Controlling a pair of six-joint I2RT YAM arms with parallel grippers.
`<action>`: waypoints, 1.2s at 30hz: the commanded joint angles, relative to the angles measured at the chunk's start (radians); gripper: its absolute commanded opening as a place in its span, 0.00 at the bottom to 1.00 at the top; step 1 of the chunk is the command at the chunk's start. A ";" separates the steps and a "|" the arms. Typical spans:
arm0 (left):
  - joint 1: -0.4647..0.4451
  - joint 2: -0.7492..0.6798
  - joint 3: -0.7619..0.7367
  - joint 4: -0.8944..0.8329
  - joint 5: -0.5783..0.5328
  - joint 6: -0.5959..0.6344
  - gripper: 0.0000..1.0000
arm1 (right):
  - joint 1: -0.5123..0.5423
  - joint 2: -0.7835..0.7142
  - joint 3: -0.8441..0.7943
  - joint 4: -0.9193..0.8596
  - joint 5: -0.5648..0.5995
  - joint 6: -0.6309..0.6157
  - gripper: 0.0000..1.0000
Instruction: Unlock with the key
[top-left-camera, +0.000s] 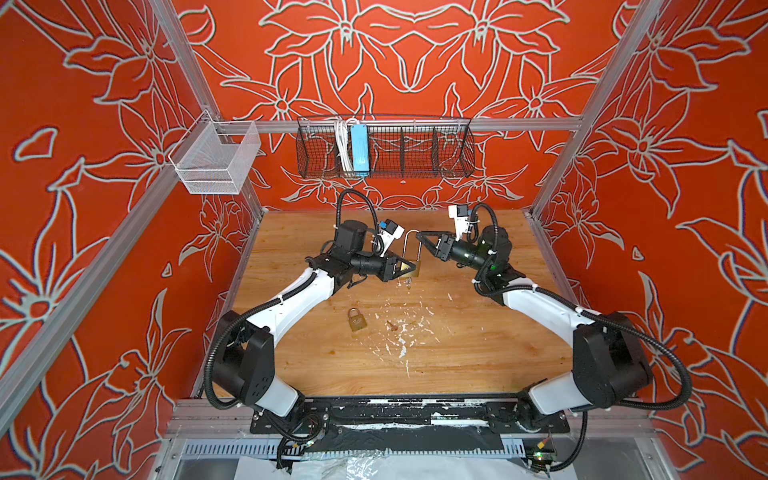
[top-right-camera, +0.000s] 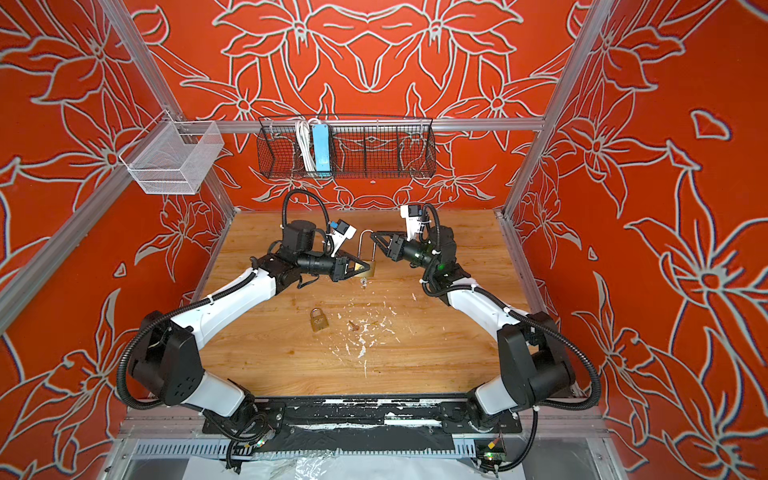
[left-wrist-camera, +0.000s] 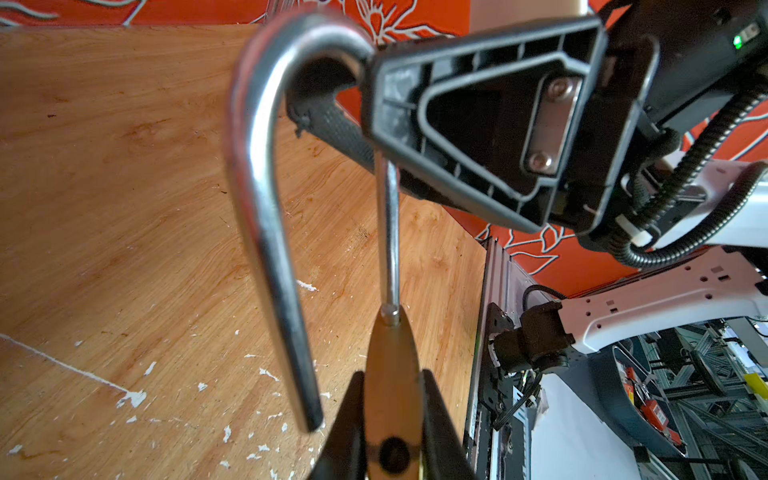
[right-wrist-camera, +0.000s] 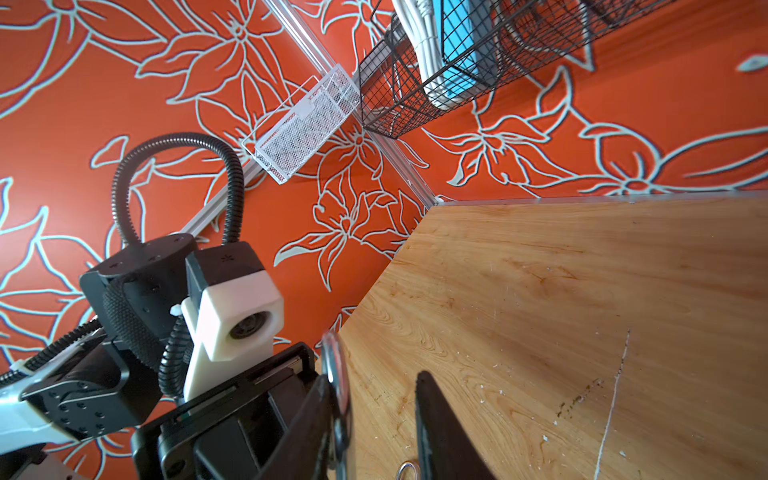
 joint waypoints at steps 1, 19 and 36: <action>-0.006 -0.026 0.012 0.072 0.038 0.009 0.00 | 0.009 0.022 0.032 0.042 -0.042 0.031 0.31; -0.007 0.009 0.042 0.035 0.012 -0.015 0.04 | 0.055 0.002 0.046 -0.084 0.094 0.007 0.00; -0.033 0.033 0.058 0.003 0.020 0.004 0.36 | 0.059 -0.058 0.067 -0.124 0.206 -0.026 0.00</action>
